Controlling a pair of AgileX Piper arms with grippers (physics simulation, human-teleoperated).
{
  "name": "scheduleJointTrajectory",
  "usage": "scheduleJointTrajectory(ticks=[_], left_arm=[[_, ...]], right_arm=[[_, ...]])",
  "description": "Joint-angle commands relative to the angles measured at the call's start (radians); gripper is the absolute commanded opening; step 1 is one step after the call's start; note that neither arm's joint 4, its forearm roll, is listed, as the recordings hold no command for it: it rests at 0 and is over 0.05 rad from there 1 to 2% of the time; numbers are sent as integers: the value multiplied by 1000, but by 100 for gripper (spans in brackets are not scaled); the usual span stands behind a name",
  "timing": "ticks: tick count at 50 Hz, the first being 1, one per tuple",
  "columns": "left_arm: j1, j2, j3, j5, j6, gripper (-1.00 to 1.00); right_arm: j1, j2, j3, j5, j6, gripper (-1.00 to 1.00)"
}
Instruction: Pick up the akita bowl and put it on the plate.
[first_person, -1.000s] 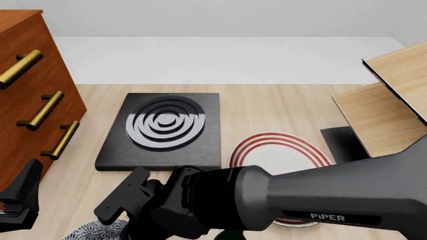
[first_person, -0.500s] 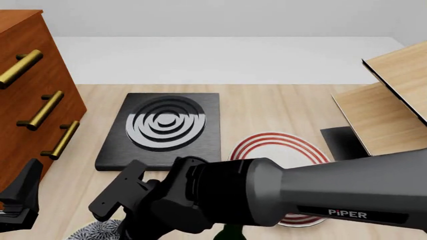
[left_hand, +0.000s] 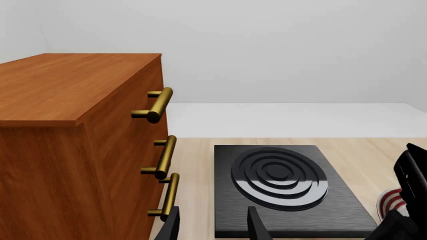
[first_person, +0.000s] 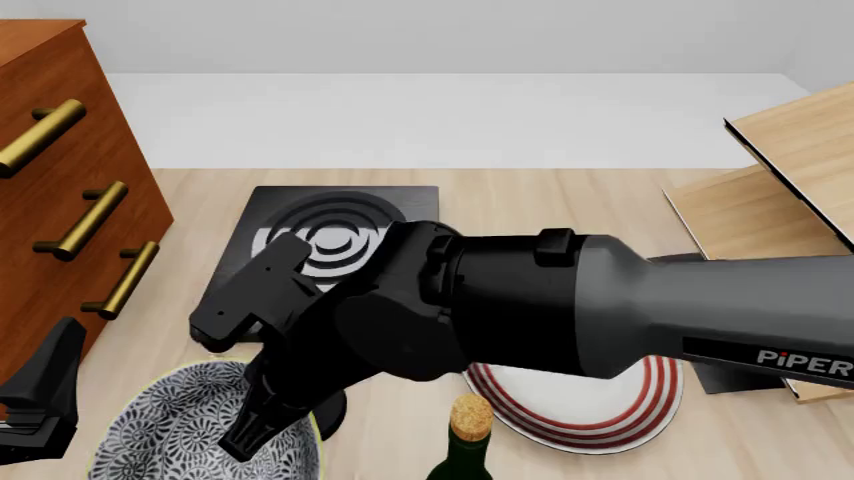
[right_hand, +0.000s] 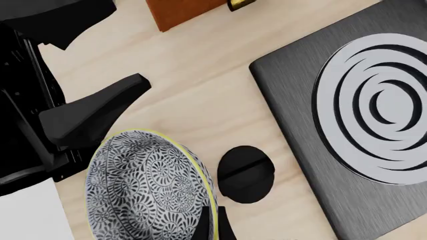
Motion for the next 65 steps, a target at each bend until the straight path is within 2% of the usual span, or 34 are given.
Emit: scheduleJointTrajectory(ticks=[1,15,24,36,48,55,65], left_arm=[[0,0,0,0,0,100],[0,0,0,0,0,100],[0,0,0,0,0,100],[0,0,0,0,0,100],[0,0,0,0,0,100],[0,0,0,0,0,100],[0,0,0,0,0,100]], right_arm=[[-58,-51,-41,22,-26,-100],[-151,-106,-33,12,-37,-100],[-261,-255,59,-47,-4,-100],[-410,-421,169,-27,-3,-100],[-607,-612,309,-3,25,-100],[-669,-706,427,-13,53,-100],[-764,-805,622,-75,103,-100]])
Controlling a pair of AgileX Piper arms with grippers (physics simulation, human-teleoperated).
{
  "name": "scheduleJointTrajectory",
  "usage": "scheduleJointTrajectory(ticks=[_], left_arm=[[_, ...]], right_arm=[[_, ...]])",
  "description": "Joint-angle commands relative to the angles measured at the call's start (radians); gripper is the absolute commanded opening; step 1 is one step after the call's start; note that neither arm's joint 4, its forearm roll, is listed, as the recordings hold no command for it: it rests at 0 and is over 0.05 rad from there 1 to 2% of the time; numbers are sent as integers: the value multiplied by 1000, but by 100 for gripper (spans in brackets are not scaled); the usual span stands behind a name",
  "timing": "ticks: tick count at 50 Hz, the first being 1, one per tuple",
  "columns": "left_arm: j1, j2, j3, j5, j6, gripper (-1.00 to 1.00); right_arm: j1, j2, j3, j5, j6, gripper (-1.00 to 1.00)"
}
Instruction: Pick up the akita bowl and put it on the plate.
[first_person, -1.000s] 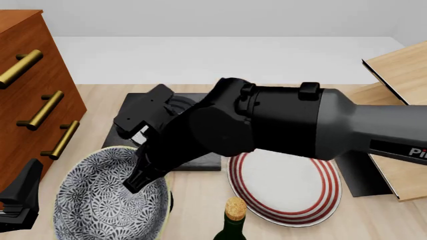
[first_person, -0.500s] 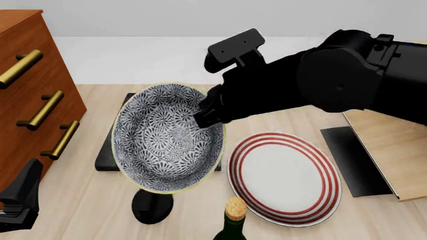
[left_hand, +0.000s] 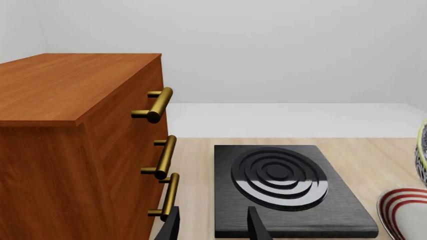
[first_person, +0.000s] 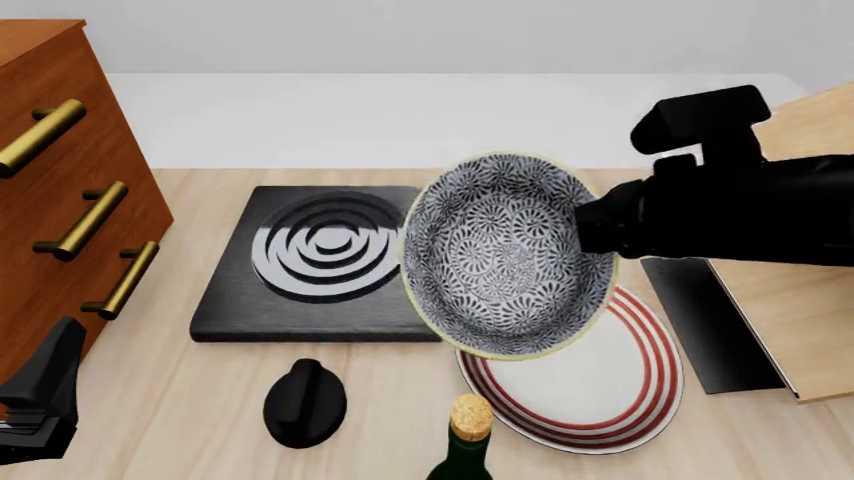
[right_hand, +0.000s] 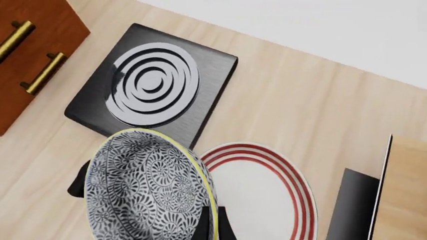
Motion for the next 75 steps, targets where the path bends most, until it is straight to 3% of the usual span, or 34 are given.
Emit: scheduleJointTrajectory(ticks=[1,17,41,54,75], left_arm=[[0,0,0,0,0,100],[0,0,0,0,0,100],[0,0,0,0,0,100],[0,0,0,0,0,100],[0,0,0,0,0,100]], right_arm=[[-113,-116,187,-53,53,-100],[-198,-61,312,-169,92,-100],[-218,60,399,-320,160,-100],[-236,131,444,-405,169,-100],[-274,200,473,-473,135,-100]])
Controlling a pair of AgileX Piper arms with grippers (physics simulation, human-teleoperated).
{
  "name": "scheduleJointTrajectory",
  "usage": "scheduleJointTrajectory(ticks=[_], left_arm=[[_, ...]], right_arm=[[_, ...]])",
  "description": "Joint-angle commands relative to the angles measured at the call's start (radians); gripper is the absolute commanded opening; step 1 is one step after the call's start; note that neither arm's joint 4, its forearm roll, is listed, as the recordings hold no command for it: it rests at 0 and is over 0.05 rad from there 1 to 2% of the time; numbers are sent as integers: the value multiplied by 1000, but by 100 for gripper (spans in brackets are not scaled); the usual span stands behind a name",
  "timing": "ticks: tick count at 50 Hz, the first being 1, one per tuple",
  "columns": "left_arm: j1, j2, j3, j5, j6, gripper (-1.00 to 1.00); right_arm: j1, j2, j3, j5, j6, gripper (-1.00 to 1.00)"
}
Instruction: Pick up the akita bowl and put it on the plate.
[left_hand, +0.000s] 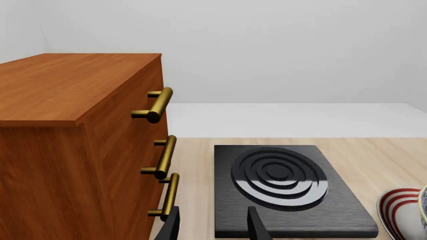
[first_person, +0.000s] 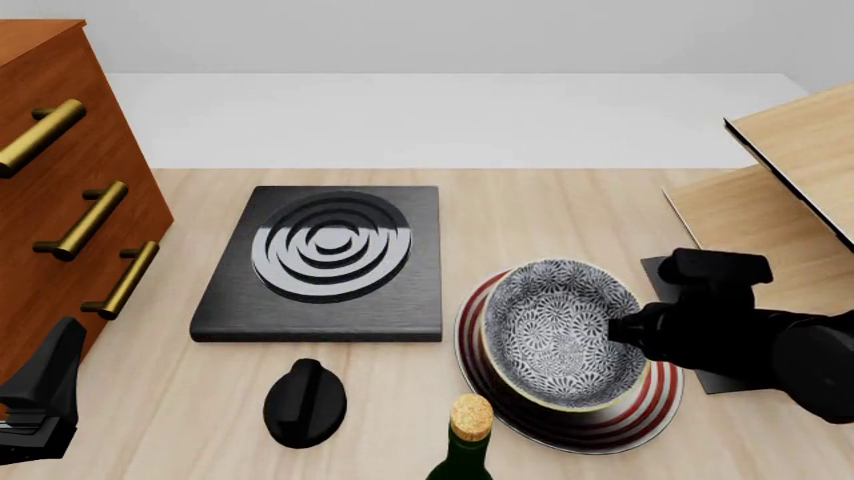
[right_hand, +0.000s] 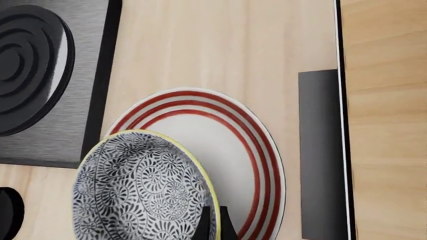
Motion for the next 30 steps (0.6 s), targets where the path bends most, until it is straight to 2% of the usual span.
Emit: scheduleJointTrajectory(ticks=[1,2,3,18,24,30], left_arm=[[0,0,0,0,0,100],[0,0,0,0,0,100],[0,0,0,0,0,100],[0,0,0,0,0,100],[0,0,0,0,0,100],[0,0,0,0,0,100]], right_arm=[[-4,37,26,-31,-18,-100],[-6,35,27,-31,-19,-100],[-10,34,26,-31,-22,100],[-32,-39,3,31,-57,100],[-40,-107,-24,88,-76,100],[-29,-160,-20,107,-73,100]])
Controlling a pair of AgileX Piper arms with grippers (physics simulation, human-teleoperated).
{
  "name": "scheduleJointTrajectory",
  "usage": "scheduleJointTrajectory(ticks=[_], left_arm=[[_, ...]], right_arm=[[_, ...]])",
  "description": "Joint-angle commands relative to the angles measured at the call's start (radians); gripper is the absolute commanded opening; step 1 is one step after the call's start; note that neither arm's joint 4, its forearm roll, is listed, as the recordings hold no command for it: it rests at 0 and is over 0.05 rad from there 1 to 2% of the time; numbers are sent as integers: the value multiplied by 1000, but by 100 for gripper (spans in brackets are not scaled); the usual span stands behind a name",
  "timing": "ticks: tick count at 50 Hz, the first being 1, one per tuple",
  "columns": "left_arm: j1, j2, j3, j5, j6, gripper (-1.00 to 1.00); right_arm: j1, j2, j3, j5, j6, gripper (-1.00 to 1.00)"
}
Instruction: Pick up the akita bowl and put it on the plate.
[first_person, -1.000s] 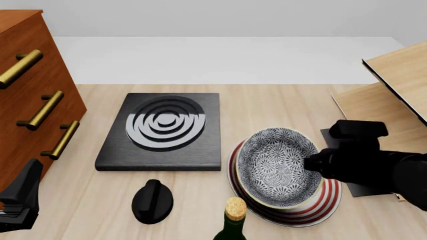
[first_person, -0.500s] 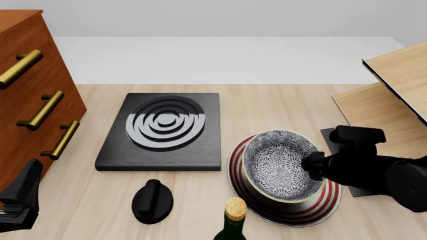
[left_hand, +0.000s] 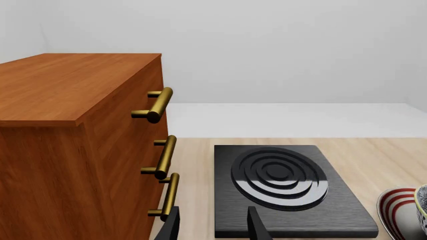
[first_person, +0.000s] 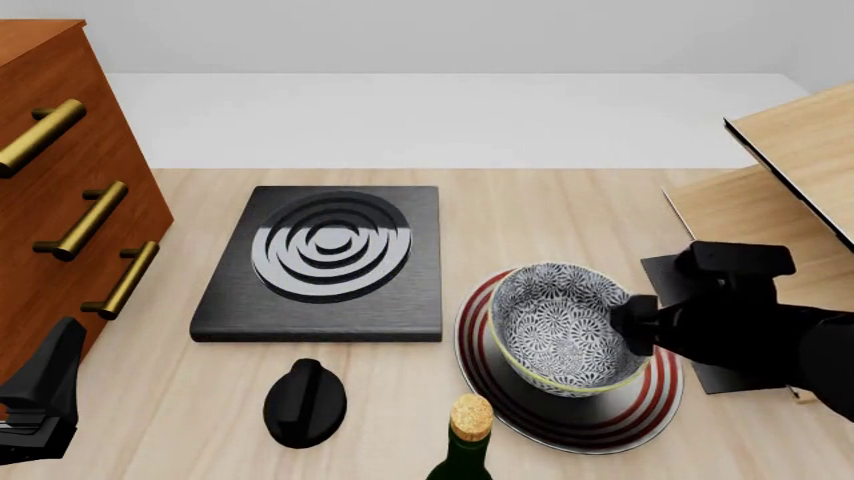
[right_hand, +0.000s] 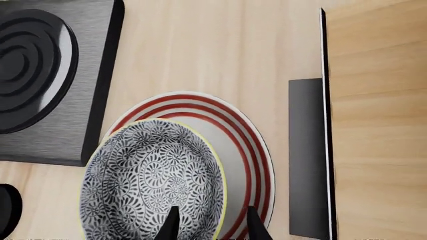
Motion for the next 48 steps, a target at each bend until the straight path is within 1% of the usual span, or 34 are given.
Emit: scheduleJointTrajectory(ticks=[1,4,16,22,23,24,26,33,35,38,40,48], left_arm=[[0,0,0,0,0,100],[0,0,0,0,0,100],[0,0,0,0,0,100],[0,0,0,0,0,100],[0,0,0,0,0,100],[0,0,0,0,0,100],[0,0,0,0,0,100],[0,0,0,0,0,100],[0,0,0,0,0,100],[0,0,0,0,0,100],[0,0,0,0,0,100],[0,0,0,0,0,100]], right_arm=[[-5,-91,-12,53,-21,100],[-29,-128,-26,62,-37,100],[-3,-266,16,112,-29,100],[9,-317,47,122,-37,100],[13,-326,49,126,-33,100],[32,-353,56,136,-14,100],[35,-358,64,134,-28,100],[37,-446,61,185,-29,100],[57,-489,78,197,-14,100],[73,-524,97,206,-29,100],[87,-550,115,208,-15,100],[119,-667,148,254,0,100]])
